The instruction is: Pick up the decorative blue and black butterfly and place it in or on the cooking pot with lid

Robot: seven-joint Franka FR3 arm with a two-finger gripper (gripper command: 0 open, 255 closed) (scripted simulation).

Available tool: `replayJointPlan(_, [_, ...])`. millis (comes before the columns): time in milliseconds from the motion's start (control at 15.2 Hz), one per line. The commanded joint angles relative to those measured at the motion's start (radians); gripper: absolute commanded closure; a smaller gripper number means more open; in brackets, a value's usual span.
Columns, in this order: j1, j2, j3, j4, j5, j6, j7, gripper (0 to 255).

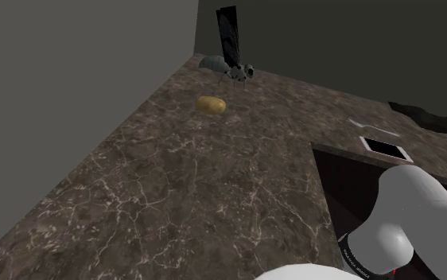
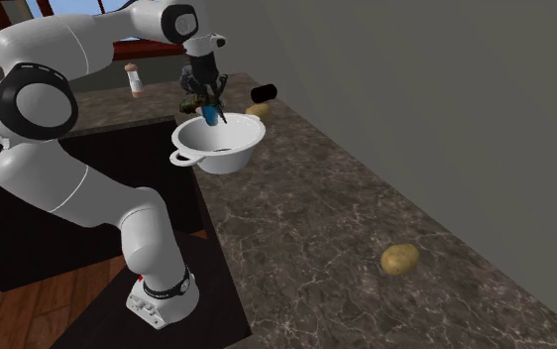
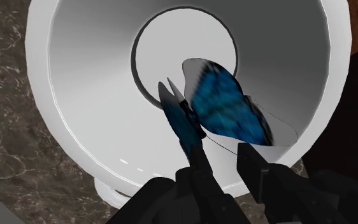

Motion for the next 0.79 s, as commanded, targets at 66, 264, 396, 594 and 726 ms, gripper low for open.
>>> replayJointPlan(66, [0.007, -0.015, 0.005, -0.053, 0.011, 0.040, -0.007, 255])
replayJointPlan(264, [0.012, -0.024, 0.012, -0.099, 0.020, 0.077, -0.013, 255])
replayJointPlan(396, [0.016, -0.030, 0.017, -0.129, 0.026, 0.102, -0.016, 255])
replayJointPlan(594, [0.017, -0.032, 0.019, -0.141, 0.029, 0.111, -0.018, 255])
replayJointPlan(726, [0.017, -0.031, 0.017, -0.137, 0.027, 0.108, -0.018, 0])
